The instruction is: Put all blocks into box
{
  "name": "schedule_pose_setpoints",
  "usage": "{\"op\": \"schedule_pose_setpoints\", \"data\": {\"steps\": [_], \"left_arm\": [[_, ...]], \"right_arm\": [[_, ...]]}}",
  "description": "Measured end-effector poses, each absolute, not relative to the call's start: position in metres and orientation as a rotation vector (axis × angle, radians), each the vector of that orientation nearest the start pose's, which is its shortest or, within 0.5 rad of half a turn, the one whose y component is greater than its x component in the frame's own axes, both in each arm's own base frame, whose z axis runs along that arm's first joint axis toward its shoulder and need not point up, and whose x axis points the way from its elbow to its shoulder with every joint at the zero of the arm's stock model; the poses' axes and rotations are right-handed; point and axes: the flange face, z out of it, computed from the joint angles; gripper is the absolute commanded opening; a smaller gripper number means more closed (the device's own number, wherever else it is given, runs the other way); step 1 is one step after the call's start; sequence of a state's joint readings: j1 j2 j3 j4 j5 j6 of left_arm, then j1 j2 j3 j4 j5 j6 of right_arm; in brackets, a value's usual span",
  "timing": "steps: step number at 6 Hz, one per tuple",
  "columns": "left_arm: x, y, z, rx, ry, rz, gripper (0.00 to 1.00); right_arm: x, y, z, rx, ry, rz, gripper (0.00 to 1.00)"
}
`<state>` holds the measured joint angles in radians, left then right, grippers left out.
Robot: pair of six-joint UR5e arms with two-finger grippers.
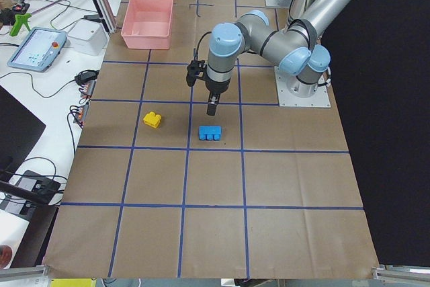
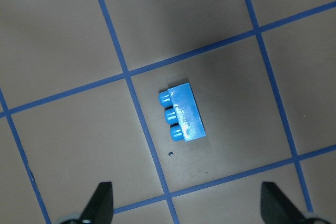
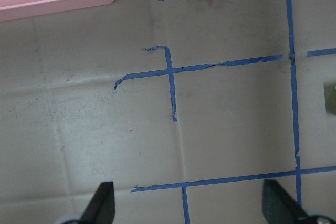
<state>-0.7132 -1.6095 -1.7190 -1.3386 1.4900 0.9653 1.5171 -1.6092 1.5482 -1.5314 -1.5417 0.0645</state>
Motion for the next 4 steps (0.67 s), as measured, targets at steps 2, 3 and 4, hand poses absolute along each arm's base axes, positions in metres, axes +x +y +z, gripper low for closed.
{"op": "schedule_pose_setpoints", "data": {"steps": [2, 3, 4], "left_arm": [[0.304, -0.452, 0.361, 0.003, 3.157, -0.170, 0.99], [0.309, -0.457, 0.328, -0.053, 3.168, -0.159, 0.99], [0.309, -0.458, 0.298, -0.115, 3.181, -0.143, 0.99]], "right_arm": [[0.110, -0.483, 0.513, 0.183, 3.107, -0.031, 1.00], [0.110, -0.484, 0.513, 0.183, 3.107, -0.032, 1.00], [0.110, -0.484, 0.513, 0.183, 3.107, -0.033, 1.00]]}}
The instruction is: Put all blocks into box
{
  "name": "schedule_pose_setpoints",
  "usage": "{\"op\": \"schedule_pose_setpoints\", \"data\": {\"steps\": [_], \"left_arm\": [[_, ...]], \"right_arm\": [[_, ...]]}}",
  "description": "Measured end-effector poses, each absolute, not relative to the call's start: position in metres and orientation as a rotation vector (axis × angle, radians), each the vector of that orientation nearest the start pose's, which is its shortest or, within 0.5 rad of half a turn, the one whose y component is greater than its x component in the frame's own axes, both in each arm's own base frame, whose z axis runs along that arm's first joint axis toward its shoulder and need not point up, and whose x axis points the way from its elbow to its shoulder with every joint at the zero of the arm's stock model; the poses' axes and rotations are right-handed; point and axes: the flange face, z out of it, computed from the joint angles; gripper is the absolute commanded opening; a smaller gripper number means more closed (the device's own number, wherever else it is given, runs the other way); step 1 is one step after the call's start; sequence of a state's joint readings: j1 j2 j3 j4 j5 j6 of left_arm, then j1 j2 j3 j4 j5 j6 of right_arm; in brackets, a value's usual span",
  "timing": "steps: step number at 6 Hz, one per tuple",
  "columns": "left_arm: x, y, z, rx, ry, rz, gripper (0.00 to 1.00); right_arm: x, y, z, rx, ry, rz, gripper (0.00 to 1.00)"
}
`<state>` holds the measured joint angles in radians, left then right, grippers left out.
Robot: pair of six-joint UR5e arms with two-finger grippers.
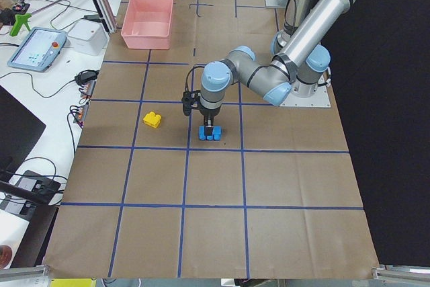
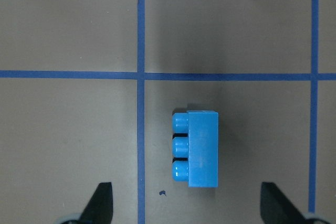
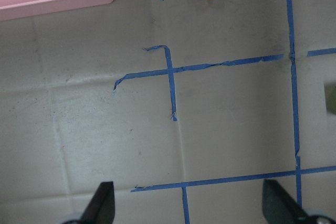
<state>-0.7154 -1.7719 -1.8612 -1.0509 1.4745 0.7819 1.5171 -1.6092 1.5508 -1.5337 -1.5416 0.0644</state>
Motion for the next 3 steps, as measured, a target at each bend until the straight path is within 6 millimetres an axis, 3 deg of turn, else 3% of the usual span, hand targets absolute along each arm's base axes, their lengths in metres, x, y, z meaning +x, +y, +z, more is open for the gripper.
{"op": "schedule_pose_setpoints", "data": {"steps": [2, 3], "left_arm": [[0.307, -0.457, 0.239, -0.154, 3.178, -0.147, 0.99], [0.308, -0.458, 0.220, -0.157, 3.177, -0.151, 0.99]], "right_arm": [[0.110, -0.483, 0.512, 0.183, 3.108, -0.025, 1.00], [0.110, -0.483, 0.511, 0.184, 3.110, -0.022, 1.00]]}}
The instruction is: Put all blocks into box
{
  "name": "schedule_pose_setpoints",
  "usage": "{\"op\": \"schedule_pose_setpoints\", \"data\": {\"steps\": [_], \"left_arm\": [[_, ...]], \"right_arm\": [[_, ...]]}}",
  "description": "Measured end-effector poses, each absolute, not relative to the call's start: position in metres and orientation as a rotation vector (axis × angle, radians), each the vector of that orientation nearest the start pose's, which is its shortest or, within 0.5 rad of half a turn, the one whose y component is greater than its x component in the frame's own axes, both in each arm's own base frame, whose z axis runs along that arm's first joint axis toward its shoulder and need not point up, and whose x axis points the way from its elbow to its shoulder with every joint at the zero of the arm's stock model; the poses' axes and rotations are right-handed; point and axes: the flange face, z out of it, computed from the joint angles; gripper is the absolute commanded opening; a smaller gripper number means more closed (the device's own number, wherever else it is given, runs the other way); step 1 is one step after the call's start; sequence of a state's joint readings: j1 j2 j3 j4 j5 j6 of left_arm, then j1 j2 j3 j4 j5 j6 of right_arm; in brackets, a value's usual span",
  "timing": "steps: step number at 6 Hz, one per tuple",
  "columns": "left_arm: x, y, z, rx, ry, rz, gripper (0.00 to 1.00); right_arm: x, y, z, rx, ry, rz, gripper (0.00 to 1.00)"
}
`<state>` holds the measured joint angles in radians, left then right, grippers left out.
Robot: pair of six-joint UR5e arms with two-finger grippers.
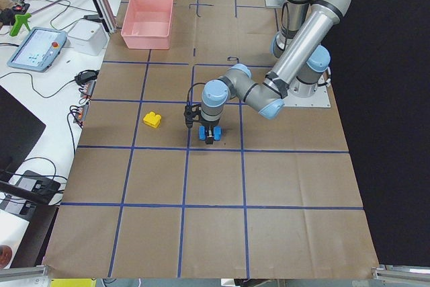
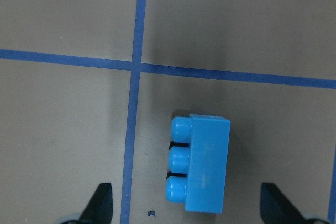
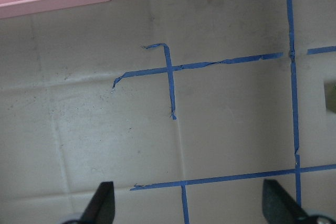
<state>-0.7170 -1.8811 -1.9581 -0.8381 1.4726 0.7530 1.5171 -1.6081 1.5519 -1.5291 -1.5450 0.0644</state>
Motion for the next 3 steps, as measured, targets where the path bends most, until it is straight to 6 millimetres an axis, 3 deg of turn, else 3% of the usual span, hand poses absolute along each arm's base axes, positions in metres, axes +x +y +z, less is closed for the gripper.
{"op": "schedule_pose_setpoints", "data": {"steps": [3], "left_arm": [[0.297, -0.454, 0.192, -0.194, 3.222, -0.167, 0.99]], "right_arm": [[0.111, -0.486, 0.503, 0.185, 3.110, 0.008, 1.00]]}}
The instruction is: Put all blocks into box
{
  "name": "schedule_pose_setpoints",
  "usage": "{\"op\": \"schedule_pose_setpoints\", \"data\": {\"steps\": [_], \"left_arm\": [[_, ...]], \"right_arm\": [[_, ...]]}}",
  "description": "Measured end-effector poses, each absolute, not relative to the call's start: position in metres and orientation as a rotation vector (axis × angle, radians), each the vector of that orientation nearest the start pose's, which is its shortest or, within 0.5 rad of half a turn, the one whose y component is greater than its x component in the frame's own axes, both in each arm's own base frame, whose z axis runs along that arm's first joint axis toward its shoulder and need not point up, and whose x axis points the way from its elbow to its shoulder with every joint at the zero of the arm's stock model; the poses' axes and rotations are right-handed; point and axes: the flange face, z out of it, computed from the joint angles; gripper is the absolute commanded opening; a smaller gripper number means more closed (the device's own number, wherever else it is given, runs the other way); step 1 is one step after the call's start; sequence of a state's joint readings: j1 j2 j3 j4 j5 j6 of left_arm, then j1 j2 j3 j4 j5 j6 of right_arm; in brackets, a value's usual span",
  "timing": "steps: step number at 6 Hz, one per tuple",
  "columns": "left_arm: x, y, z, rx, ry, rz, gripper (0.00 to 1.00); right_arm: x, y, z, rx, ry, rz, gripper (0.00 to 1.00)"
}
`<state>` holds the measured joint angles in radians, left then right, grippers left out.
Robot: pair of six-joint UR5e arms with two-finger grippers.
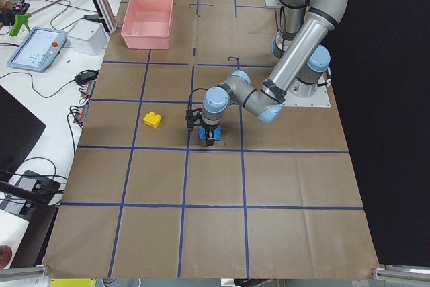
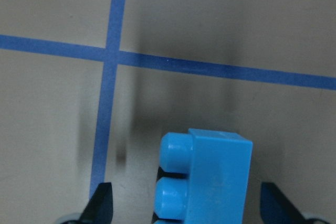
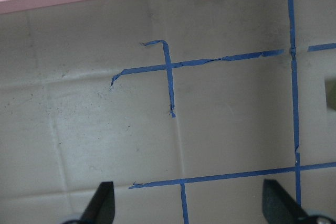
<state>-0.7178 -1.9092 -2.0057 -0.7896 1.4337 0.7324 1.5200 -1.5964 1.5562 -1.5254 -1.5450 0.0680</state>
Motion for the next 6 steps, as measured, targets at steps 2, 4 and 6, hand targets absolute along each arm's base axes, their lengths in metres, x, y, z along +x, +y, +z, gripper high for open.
{"op": "schedule_pose_setpoints", "data": {"steps": [2, 4, 6], "left_arm": [[0.297, -0.455, 0.175, -0.204, 3.236, -0.153, 0.99], [0.298, -0.457, 0.168, -0.194, 3.229, -0.163, 0.92], [0.297, -0.459, 0.172, -0.186, 3.228, -0.180, 0.69]], "right_arm": [[0.089, -0.499, 0.477, 0.104, 3.120, 0.073, 1.00], [-0.003, -0.507, 0.461, 0.103, 3.111, 0.115, 0.99], [-0.087, -0.501, 0.426, 0.120, 3.121, 0.056, 0.99]]}}
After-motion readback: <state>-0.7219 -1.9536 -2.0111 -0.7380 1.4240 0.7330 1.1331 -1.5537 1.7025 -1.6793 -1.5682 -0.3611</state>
